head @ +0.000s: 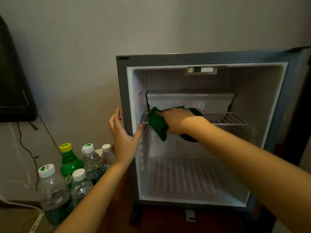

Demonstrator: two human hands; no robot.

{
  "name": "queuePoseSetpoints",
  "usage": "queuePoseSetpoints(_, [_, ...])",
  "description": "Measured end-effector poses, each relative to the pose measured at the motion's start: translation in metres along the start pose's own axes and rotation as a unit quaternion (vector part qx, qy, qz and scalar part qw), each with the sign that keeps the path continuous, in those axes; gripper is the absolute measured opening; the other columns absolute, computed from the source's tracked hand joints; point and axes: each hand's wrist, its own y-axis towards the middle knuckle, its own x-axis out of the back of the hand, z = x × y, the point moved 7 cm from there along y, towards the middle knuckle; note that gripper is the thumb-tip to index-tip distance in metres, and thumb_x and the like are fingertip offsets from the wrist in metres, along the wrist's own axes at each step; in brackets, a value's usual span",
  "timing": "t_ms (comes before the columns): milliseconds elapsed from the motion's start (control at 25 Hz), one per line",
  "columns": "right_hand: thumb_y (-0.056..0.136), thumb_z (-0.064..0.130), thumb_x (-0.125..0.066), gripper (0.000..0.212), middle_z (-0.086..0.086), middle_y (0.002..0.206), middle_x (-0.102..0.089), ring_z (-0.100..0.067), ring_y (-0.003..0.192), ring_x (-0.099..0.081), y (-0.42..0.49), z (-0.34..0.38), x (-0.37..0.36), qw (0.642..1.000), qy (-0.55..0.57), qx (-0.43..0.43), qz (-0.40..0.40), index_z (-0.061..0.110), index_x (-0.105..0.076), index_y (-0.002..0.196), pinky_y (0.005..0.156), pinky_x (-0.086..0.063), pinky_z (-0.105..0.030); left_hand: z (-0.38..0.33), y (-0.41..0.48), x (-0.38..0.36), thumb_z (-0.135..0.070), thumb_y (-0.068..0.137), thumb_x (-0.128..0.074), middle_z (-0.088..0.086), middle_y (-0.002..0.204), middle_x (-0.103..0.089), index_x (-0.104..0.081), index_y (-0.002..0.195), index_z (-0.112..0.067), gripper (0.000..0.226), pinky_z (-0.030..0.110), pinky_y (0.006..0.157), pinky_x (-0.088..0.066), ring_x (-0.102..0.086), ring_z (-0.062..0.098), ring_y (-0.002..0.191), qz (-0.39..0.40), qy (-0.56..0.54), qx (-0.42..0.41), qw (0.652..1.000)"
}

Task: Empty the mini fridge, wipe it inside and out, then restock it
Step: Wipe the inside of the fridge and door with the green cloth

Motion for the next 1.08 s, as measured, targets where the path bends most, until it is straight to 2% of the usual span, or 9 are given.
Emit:
queuePoseSetpoints(160, [0.091, 0.011, -0.055, 0.078, -0.009, 0.145, -0.04, -0.033, 0.117, -0.051, -0.029, -0.023, -0.008, 0.993, -0.027, -0.115, -0.027, 0.029, -0.009, 0.152, 0.074, -0.043, -0.037, 0.005, 0.001, -0.006, -0.024, 0.085, -0.07, -0.006, 0.14, -0.03, -0.026, 0.144, -0.019, 0.074, 0.036, 0.11, -0.037, -0.035, 0.011, 0.133, 0.018, -0.064, -0.001, 0.998])
queuePoseSetpoints(320, [0.087, 0.014, -0.057, 0.073, -0.002, 0.14, -0.048, -0.026, 0.115, -0.054, -0.001, 0.017, 0.003, 0.989, 0.078, -0.027, -0.122, 0.037, -0.025, 0.148, 0.073, -0.047, -0.033, 0.01, 0.004, -0.009, -0.037, 0.08, -0.067, 0.005, 0.14, -0.037, -0.031, 0.143, -0.014, 0.076, 0.044, 0.108, -0.039, -0.041, 0.018, 0.131, 0.021, -0.072, -0.007, 0.997])
queuePoseSetpoints(440, [0.084, 0.017, -0.065, 0.081, -0.001, 0.147, -0.04, -0.027, 0.125, -0.047, 0.0, 0.017, -0.003, 0.99, 0.037, -0.008, -0.135, 0.034, -0.021, 0.15, 0.083, -0.045, -0.036, 0.014, 0.007, -0.006, -0.046, 0.079, -0.065, 0.006, 0.142, -0.038, -0.03, 0.144, -0.017, 0.08, 0.05, 0.108, -0.037, -0.039, 0.022, 0.132, 0.024, -0.048, -0.017, 0.998])
queuePoseSetpoints(600, [0.085, 0.019, -0.065, 0.078, -0.006, 0.148, -0.037, -0.032, 0.132, -0.038, -0.053, -0.064, -0.019, 0.979, -0.027, -0.17, -0.111, 0.027, -0.021, 0.149, 0.095, -0.041, -0.043, 0.009, 0.006, -0.004, -0.049, 0.078, -0.061, 0.003, 0.142, -0.036, -0.027, 0.147, -0.019, 0.082, 0.052, 0.111, -0.029, -0.034, 0.023, 0.133, 0.031, 0.017, -0.038, 0.999])
queuePoseSetpoints(720, [0.088, 0.021, -0.063, 0.079, -0.007, 0.153, -0.025, -0.033, 0.14, -0.024, -0.094, -0.104, -0.033, 0.953, -0.053, -0.296, -0.027, 0.023, -0.016, 0.151, 0.103, -0.036, -0.047, 0.007, 0.004, -0.005, -0.049, 0.076, -0.059, 0.005, 0.144, -0.035, -0.026, 0.148, -0.017, 0.085, 0.048, 0.113, -0.027, -0.032, 0.022, 0.134, 0.027, 0.002, -0.021, 0.999])
queuePoseSetpoints(840, [0.089, 0.013, -0.061, 0.047, -0.016, 0.125, -0.054, -0.032, 0.105, -0.054, -0.086, -0.114, -0.01, 0.927, 0.152, -0.334, -0.084, 0.007, -0.047, 0.133, 0.078, -0.049, -0.038, 0.01, 0.003, -0.005, -0.05, 0.077, -0.06, 0.004, 0.143, -0.036, -0.028, 0.148, -0.02, 0.084, 0.052, 0.111, -0.031, -0.035, 0.023, 0.133, 0.035, -0.017, -0.002, 0.999])
queuePoseSetpoints(960, [0.087, 0.006, -0.061, 0.032, -0.018, 0.112, -0.064, -0.033, 0.097, -0.061, -0.048, -0.099, 0.029, 0.822, 0.438, -0.245, -0.269, 0.003, -0.06, 0.119, 0.074, -0.049, -0.034, 0.011, 0.002, -0.005, -0.051, 0.077, -0.061, 0.002, 0.14, -0.038, -0.028, 0.147, -0.023, 0.082, 0.054, 0.107, -0.036, -0.038, 0.024, 0.131, 0.034, -0.022, 0.009, 0.999])
queuePoseSetpoints(1000, [0.086, 0.004, -0.06, 0.032, -0.017, 0.112, -0.065, -0.032, 0.1, -0.061, -0.029, -0.079, 0.038, 0.837, 0.431, -0.197, -0.273, 0.003, -0.06, 0.119, 0.076, -0.049, -0.035, 0.01, 0.003, -0.005, -0.051, 0.077, -0.061, 0.001, 0.139, -0.038, -0.028, 0.147, -0.023, 0.082, 0.054, 0.106, -0.036, -0.039, 0.024, 0.13, 0.033, -0.019, 0.006, 0.999])
queuePoseSetpoints(1080, [0.085, 0.008, -0.061, 0.033, -0.014, 0.108, -0.065, -0.03, 0.099, -0.062, 0.011, -0.025, 0.036, 0.931, 0.298, -0.082, -0.194, 0.006, -0.061, 0.118, 0.075, -0.048, -0.034, 0.01, 0.004, -0.005, -0.052, 0.076, -0.06, -0.001, 0.137, -0.038, -0.027, 0.147, -0.024, 0.084, 0.054, 0.106, -0.036, -0.038, 0.023, 0.13, 0.035, -0.015, 0.006, 0.999])
